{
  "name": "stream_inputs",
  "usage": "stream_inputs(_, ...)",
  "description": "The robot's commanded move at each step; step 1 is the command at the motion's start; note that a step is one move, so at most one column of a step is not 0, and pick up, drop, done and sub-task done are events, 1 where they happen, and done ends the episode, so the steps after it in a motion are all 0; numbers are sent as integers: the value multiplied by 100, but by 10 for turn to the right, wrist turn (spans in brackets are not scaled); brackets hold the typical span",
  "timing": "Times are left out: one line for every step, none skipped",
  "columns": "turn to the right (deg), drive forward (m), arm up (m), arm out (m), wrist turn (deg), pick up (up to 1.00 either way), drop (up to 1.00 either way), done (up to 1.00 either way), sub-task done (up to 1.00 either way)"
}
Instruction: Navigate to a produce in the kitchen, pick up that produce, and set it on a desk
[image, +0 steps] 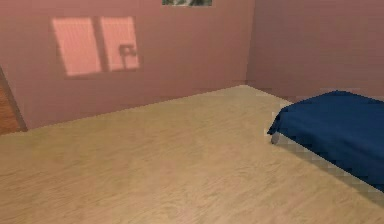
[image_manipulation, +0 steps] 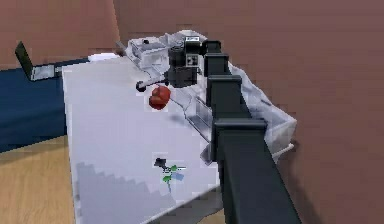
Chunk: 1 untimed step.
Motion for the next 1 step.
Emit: stream_inputs(0, 0, 0, 0, 0, 0, 0, 100, 0)
